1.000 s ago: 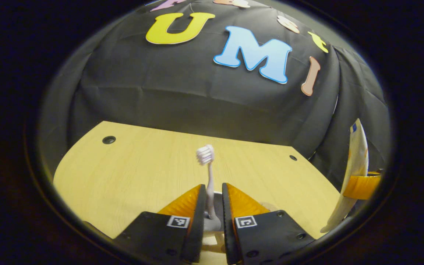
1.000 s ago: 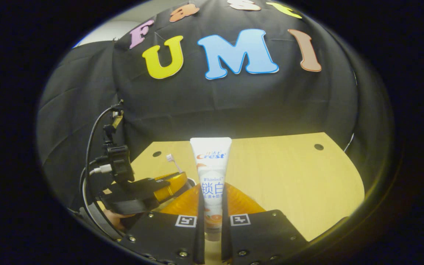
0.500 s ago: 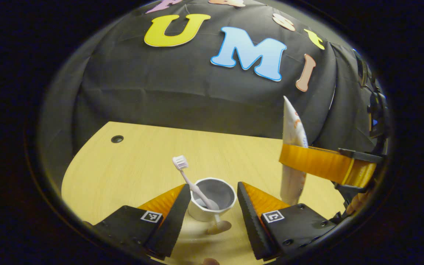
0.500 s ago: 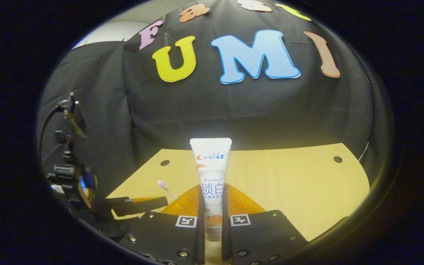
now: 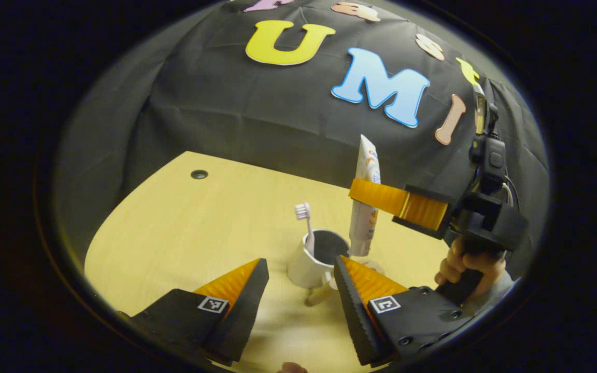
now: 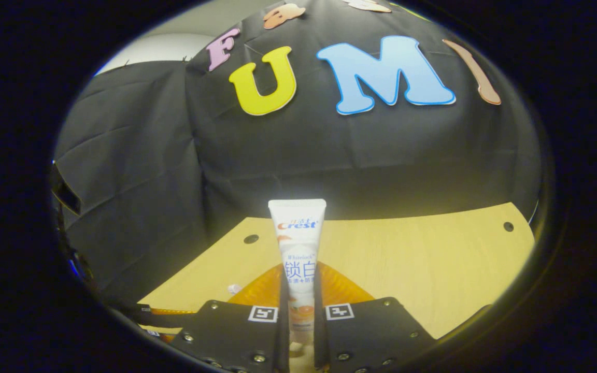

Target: Put the toothbrush and toothpaste on the desktop into the cup, then pick up the cup and place it on the coaster on the desktop.

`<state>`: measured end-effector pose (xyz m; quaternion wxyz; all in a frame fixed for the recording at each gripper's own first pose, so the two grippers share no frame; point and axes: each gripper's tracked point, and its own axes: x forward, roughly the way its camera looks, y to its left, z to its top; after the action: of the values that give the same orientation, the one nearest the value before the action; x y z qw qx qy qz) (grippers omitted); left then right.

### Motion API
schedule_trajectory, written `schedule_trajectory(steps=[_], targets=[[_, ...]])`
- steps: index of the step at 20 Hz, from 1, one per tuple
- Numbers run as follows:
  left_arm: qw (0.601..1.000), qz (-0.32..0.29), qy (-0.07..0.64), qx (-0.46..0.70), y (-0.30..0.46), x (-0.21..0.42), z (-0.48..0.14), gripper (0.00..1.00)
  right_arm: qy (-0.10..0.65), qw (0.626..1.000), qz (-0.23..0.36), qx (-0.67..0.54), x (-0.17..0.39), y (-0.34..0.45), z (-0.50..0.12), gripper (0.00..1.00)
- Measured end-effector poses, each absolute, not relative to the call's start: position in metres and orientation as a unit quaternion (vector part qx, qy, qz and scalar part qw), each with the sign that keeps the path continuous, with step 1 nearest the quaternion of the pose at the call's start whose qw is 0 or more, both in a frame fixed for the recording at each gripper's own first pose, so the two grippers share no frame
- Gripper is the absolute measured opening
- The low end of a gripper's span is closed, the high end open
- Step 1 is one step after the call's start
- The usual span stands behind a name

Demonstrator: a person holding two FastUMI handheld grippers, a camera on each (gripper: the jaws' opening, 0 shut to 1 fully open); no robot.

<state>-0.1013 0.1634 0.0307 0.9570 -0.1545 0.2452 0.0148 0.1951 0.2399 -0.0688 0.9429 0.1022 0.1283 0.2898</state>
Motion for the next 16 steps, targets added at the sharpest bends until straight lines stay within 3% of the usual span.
schedule_trajectory(steps=[7,16], targets=[[0.951,0.020,0.260,-0.165,0.166,-0.125,0.017,0.84,0.124,0.946,0.291,0.065,0.214,0.264,-0.094,0.18],[0.947,0.008,0.272,-0.172,0.155,-0.126,0.008,0.84,0.138,0.945,0.295,0.000,0.196,0.268,-0.112,0.28]])
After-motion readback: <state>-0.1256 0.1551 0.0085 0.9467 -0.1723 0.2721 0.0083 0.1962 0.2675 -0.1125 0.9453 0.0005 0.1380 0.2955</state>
